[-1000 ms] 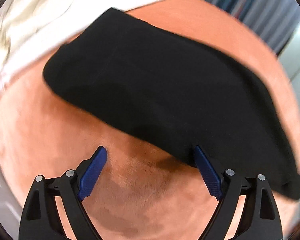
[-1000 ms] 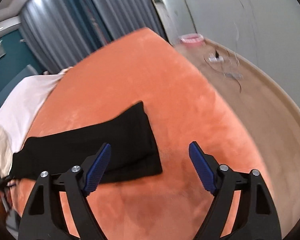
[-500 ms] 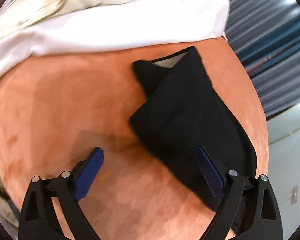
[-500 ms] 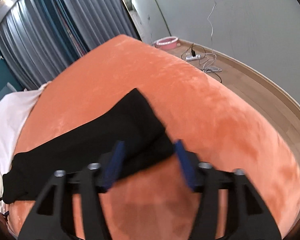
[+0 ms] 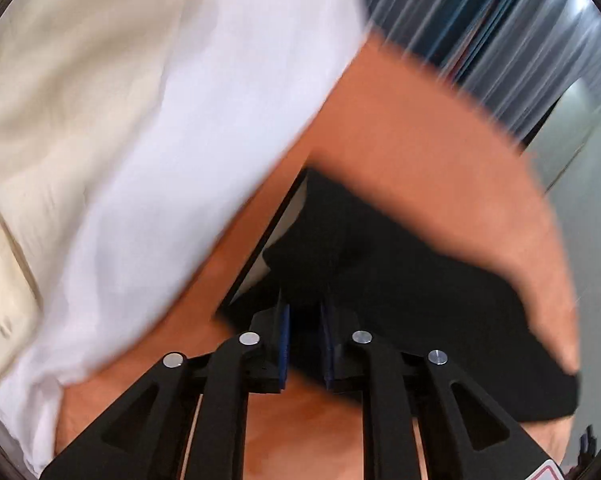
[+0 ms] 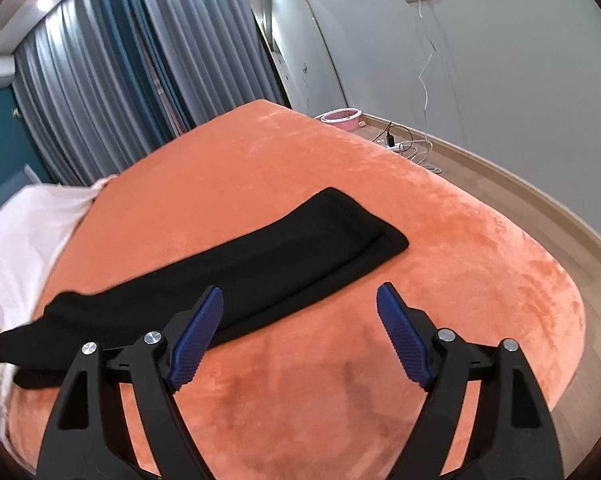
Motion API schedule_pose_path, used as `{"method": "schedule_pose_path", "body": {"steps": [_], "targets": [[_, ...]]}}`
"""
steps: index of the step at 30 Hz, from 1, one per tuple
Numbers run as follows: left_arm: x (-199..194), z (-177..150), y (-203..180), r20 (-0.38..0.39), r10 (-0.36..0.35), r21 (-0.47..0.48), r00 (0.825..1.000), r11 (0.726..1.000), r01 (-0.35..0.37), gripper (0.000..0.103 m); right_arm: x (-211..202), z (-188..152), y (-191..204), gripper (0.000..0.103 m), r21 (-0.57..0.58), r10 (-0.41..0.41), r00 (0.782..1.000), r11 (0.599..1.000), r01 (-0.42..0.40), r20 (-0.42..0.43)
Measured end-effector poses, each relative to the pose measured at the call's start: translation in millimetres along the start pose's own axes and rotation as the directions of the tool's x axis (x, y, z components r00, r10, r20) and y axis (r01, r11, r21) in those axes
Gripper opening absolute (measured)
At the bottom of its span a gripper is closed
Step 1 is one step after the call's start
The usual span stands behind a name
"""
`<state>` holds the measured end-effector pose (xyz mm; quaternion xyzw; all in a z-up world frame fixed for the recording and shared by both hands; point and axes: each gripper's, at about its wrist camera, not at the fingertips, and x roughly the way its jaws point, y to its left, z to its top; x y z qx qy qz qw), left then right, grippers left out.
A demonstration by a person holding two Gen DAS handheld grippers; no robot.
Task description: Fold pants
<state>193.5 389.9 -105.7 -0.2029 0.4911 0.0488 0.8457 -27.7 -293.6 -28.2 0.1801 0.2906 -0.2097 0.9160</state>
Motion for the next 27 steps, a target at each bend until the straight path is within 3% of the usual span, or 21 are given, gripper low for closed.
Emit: {"method": "schedule_pose_path", "body": {"steps": [1, 2, 3, 5, 9, 12, 13, 14, 15, 18, 22, 24, 27], "targets": [[20.3, -12.7, 11.8, -0.074, 0.020, -0.029, 0.997, 0.999, -0.022, 0.016, 0.2, -3.1, 1.2, 0.077, 0.006, 0.000, 1.000, 1.000, 0.000, -0.013], [26.4, -22.2, 20.4, -0.073, -0.018, -0.053, 0.997, 0.998, 0.014, 0.018, 0.2, -5.8, 3.4, 0.077, 0.016, 0.006, 1.000, 1.000, -0.005, -0.023], [20.5, -28.8, 26.3, -0.026, -0.053, -0.079, 0.998, 0.996, 0.051, 0.026, -0.5, -7.8, 2.8, 0.077, 0.028, 0.008, 0.999, 1.000, -0.007, -0.033], [5.5, -39.4, 34.1, 0.031, -0.038, -0.116, 0.999, 0.992, 0.041, 0.040, -3.0, -11.1, 1.8, 0.079, 0.026, -0.005, 0.999, 1.000, 0.006, -0.044], [-33.2, -57.4, 31.8, 0.124, 0.028, -0.126, 0.992, 0.992, -0.013, 0.040, -5.4, -8.4, -0.9, 0.080, 0.012, -0.027, 0.999, 1.000, 0.027, -0.042], [-57.4, -61.0, 7.6, 0.194, 0.016, -0.104, 0.981, 0.995, 0.004, 0.042, 0.8, -3.2, -4.0, 0.080, 0.006, -0.037, 0.998, 0.999, 0.038, -0.044], [-67.3, -58.7, -3.2, 0.213, -0.010, -0.082, 0.977, 0.996, 0.028, 0.046, 1.9, -0.4, -3.2, 0.080, -0.003, -0.045, 0.998, 0.999, 0.045, -0.042], [-70.2, -55.3, -20.9, 0.215, -0.029, -0.055, 0.976, 0.998, 0.041, 0.061, 5.6, 3.8, -3.8, 0.080, -0.013, -0.057, 0.998, 0.998, 0.057, -0.039], [-63.7, -51.4, -49.8, 0.208, -0.038, -0.025, 0.977, 0.999, 0.045, 0.072, 11.3, 10.6, -5.0, 0.081, -0.022, -0.070, 0.997, 0.997, 0.069, -0.035], [-48.4, -59.4, -106.3, 0.173, -0.059, 0.093, 0.983, 0.995, 0.043, 0.072, 34.9, 34.4, -7.7, 0.087, -0.059, -0.080, 0.995, 0.995, 0.077, -0.053], [-5.4, -82.6, -173.5, 0.101, -0.004, 0.228, 0.995, 0.973, -0.020, 0.072, 73.1, 66.6, -10.1, 0.087, -0.155, -0.153, 0.986, 0.978, 0.142, -0.065], [13.7, -88.5, -189.1, 0.062, 0.007, 0.244, 0.998, 0.970, -0.022, 0.072, 92.0, 79.9, -10.6, 0.088, -0.200, -0.177, 0.982, 0.966, 0.161, -0.064], [42.8, -98.6, -190.5, 0.023, 0.077, 0.234, 0.997, 0.969, -0.081, 0.072, 132.2, 88.1, -15.6, 0.090, -0.257, -0.220, 0.967, 0.949, 0.182, -0.130]]}}
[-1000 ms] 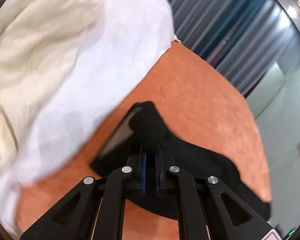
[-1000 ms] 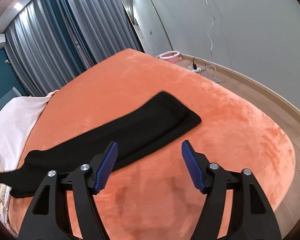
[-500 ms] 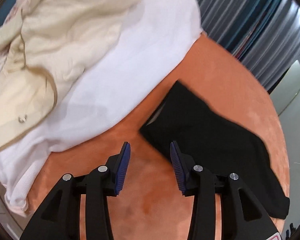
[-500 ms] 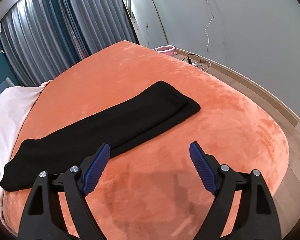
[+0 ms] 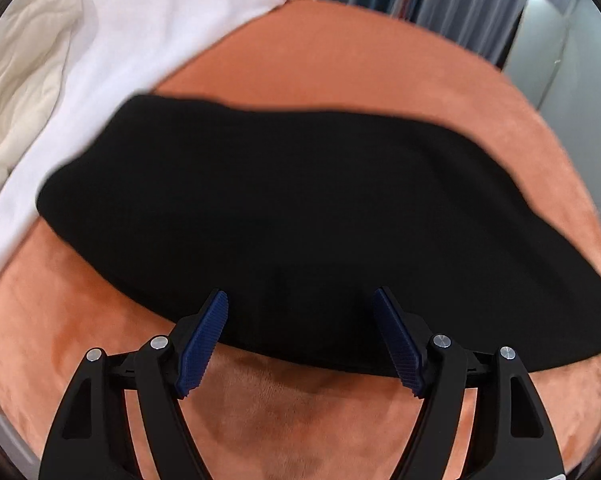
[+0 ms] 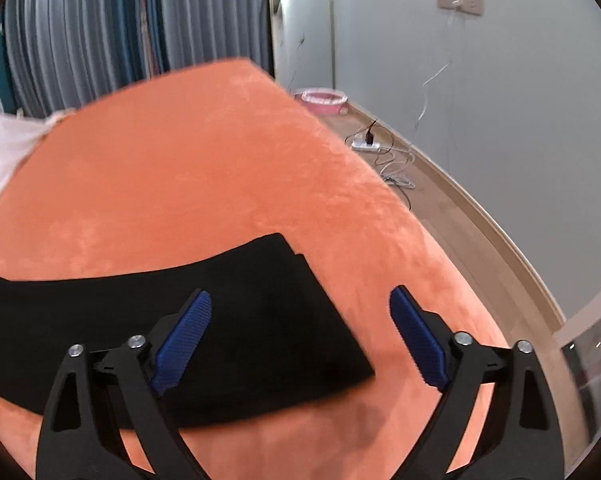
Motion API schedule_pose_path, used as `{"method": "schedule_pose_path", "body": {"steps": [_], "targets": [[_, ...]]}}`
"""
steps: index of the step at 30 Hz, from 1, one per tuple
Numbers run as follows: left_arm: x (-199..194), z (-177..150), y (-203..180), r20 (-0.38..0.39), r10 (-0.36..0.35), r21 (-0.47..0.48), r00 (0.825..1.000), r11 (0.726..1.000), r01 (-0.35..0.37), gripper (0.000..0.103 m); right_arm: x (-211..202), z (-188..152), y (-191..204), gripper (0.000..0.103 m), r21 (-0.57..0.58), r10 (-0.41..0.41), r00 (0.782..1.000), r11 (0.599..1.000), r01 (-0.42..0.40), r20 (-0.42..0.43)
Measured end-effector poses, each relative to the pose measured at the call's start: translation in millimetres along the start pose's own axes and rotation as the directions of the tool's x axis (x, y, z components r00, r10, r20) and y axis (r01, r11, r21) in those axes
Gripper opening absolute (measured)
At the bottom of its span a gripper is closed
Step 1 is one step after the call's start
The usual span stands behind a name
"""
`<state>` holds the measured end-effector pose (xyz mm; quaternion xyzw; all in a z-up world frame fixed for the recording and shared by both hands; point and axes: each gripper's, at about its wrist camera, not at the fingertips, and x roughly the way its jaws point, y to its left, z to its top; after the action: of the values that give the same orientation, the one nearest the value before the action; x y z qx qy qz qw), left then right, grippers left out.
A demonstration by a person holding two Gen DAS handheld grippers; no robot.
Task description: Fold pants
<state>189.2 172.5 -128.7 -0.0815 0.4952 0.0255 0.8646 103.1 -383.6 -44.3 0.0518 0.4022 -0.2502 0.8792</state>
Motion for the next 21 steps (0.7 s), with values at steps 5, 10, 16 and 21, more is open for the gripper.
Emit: {"method": "schedule_pose_path", "body": {"steps": [5, 10, 16, 21], "targets": [[0.4, 0.2, -4.9, -0.001, 0.067, 0.054, 0.998, 0.996, -0.066, 0.073, -13.2, 0.3, -3.0, 0.006, -0.052, 0.088, 0.996, 0.995, -0.087, 0.008], [-1.8, -8.4, 6.0, 0.000, 0.037, 0.042, 0.999, 0.998, -0.037, 0.074, 19.9, -35.3, -50.4, 0.013, 0.017, 0.085, 0.991, 0.996, -0.084, -0.099], [-7.7, -12.1, 3.2, 0.005, 0.035, 0.035, 0.999, 0.999, -0.035, 0.075, -60.0, -26.3, -31.6, 0.052, 0.037, -0.108, 0.982, 0.994, 0.104, 0.154], [-34.6, -2.8, 23.5, 0.110, -0.129, -0.133, 0.986, 0.981, 0.143, 0.077, -104.7, 0.2, 89.8, 0.065, -0.143, 0.351, 0.927, 0.932, -0.333, 0.133]]}}
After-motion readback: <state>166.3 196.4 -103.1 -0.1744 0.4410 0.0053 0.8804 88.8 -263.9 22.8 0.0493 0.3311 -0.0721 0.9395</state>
